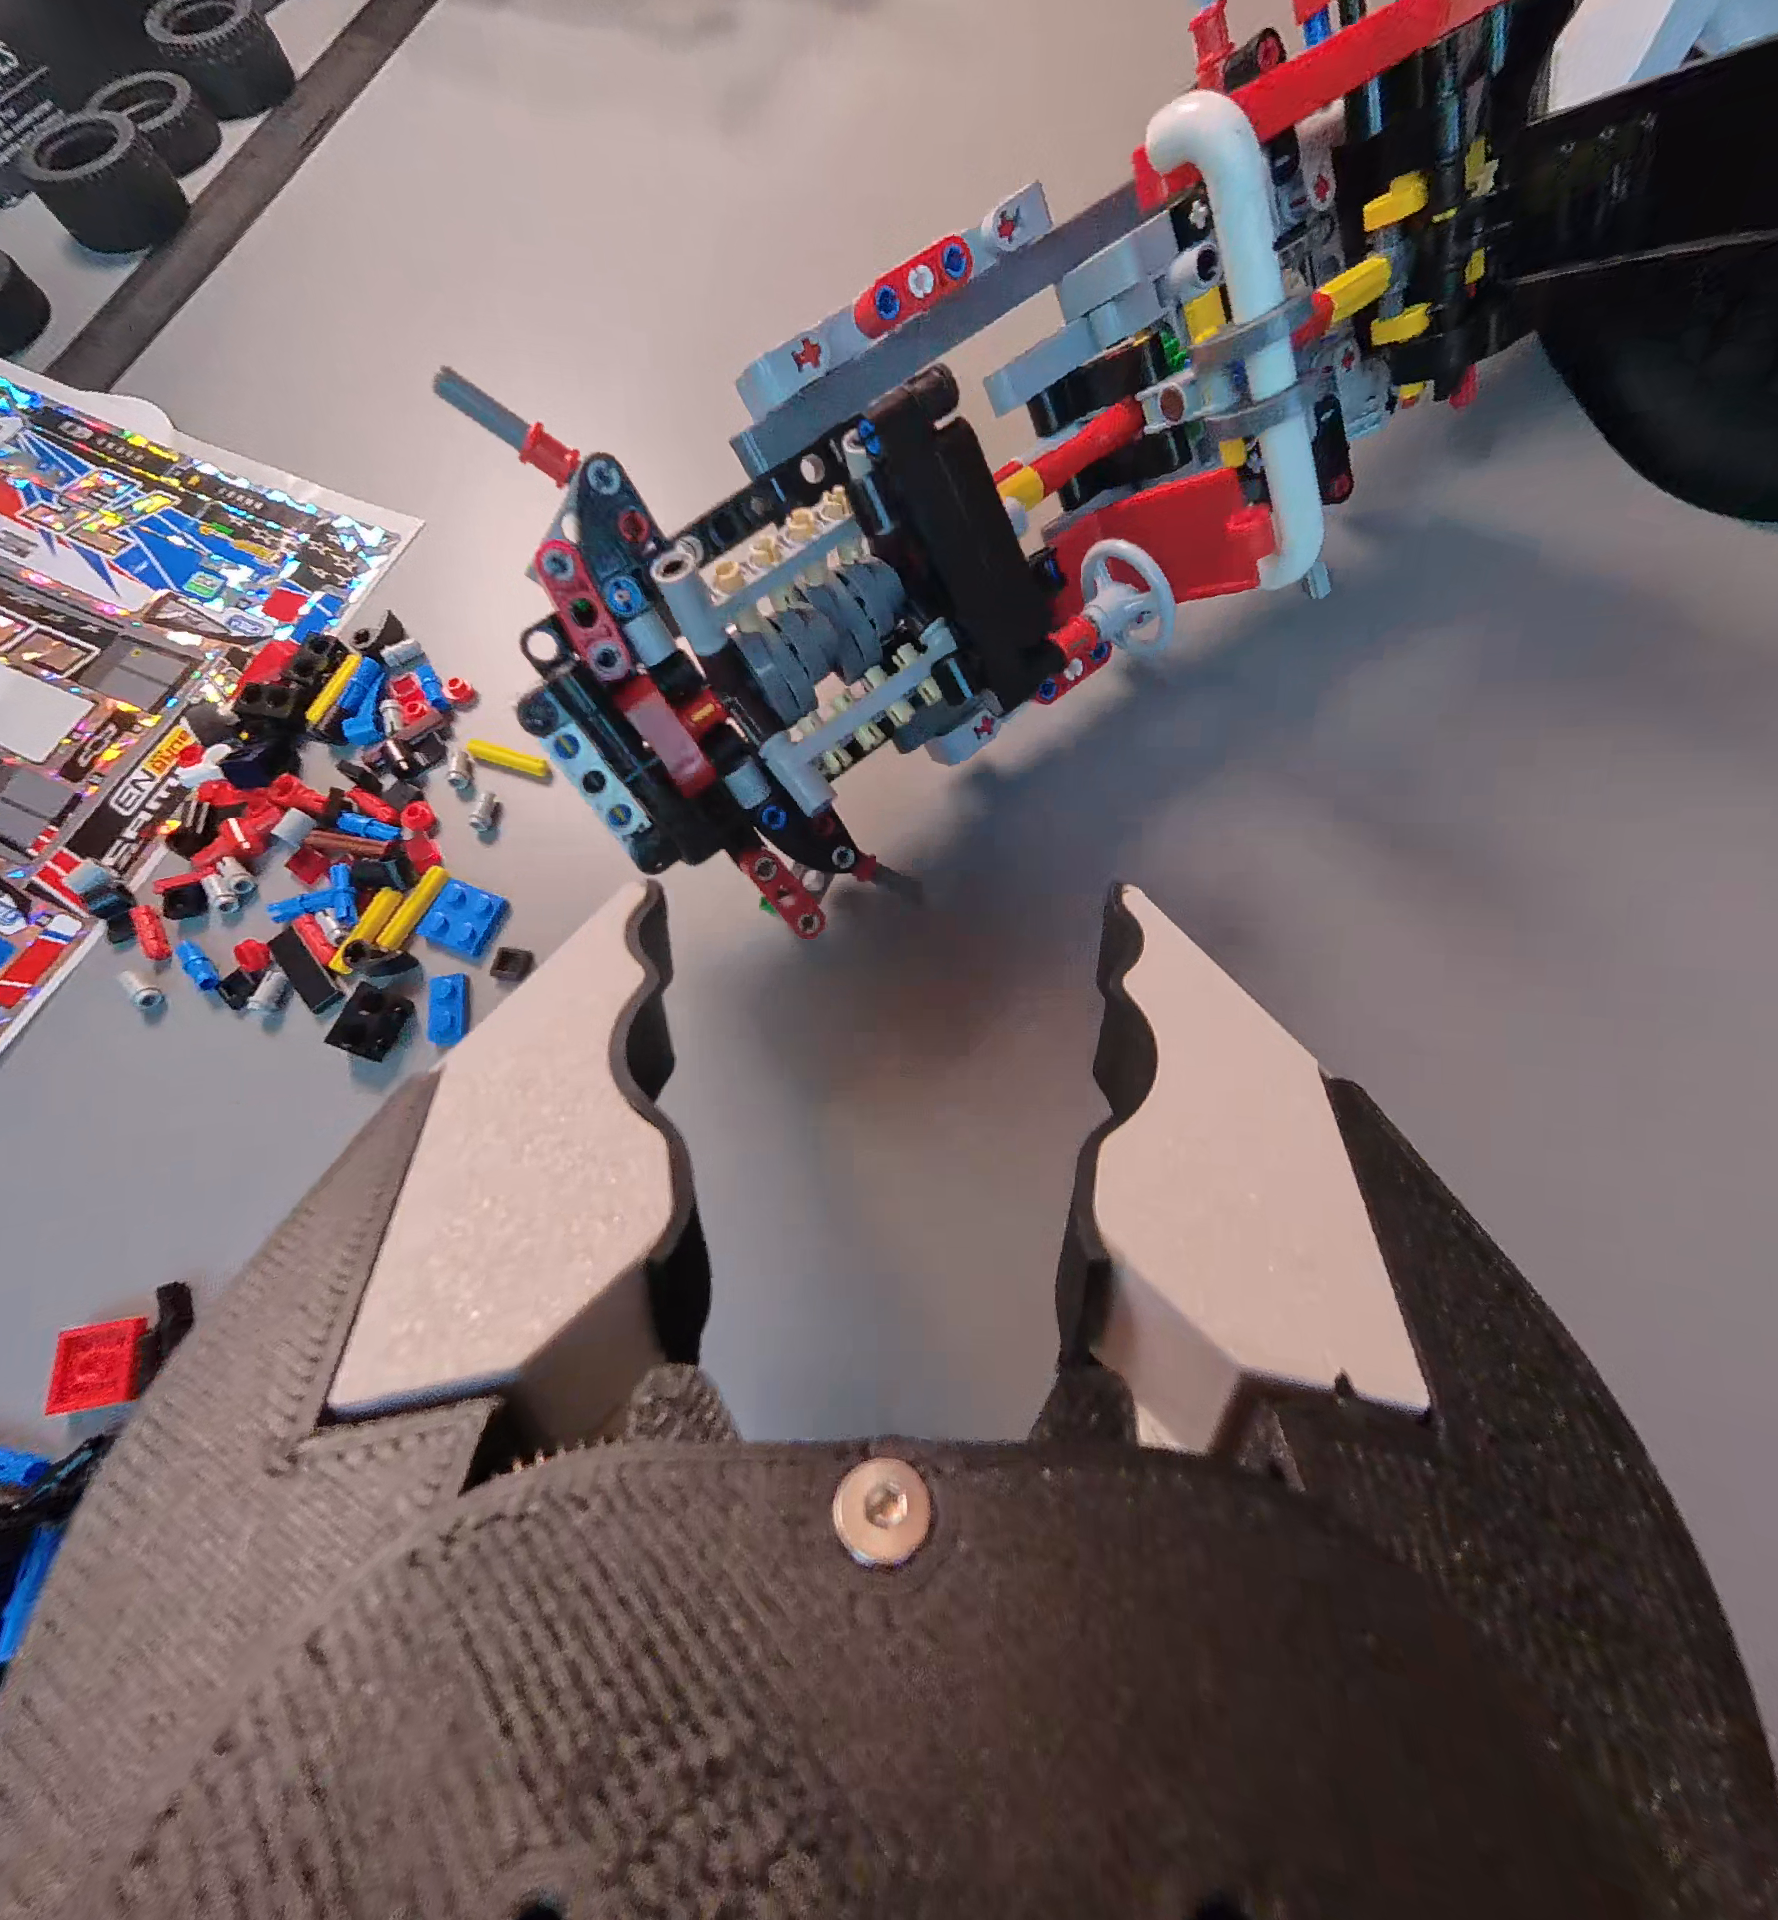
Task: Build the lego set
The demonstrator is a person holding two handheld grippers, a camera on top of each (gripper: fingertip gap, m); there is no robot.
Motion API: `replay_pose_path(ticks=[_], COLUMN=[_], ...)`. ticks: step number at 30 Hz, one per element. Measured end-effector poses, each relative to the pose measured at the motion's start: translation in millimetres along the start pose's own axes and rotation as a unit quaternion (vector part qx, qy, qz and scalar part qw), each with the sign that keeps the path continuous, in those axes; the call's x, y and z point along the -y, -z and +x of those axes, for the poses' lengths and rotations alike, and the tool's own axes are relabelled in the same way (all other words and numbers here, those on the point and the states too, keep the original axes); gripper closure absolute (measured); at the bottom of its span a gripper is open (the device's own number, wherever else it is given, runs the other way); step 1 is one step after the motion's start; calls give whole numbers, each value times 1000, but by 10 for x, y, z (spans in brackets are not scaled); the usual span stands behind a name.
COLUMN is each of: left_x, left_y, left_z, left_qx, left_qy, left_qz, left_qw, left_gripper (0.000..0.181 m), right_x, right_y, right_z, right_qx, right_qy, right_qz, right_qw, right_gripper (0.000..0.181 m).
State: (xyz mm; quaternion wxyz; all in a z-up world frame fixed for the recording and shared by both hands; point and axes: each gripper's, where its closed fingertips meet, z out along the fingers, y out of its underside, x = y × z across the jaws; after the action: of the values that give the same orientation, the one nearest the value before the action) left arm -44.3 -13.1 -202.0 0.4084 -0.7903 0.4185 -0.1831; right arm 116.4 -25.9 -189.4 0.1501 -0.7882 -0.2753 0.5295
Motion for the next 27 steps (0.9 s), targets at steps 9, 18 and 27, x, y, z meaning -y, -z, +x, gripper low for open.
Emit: replay_pose_path(ticks=[9,18,27], left_x=[-44,135,930], left_y=[-182,-223,-638], left_z=[322,740,855], left_qx=[-23,-37,-19], left_qy=[-18,-33,-63], left_qz=[-10,9,60], left_qw=[1000,999,996], left_gripper=[104,112,121], right_x=[-87,-263,166], right_y=[28,274,523], right_z=[128,132,427], right_qx=[4,-43,-147], right_qy=[-97,-54,296], right_qz=[8,-30,22], right_qw=[995,997,944], right_gripper=[119,111,101])
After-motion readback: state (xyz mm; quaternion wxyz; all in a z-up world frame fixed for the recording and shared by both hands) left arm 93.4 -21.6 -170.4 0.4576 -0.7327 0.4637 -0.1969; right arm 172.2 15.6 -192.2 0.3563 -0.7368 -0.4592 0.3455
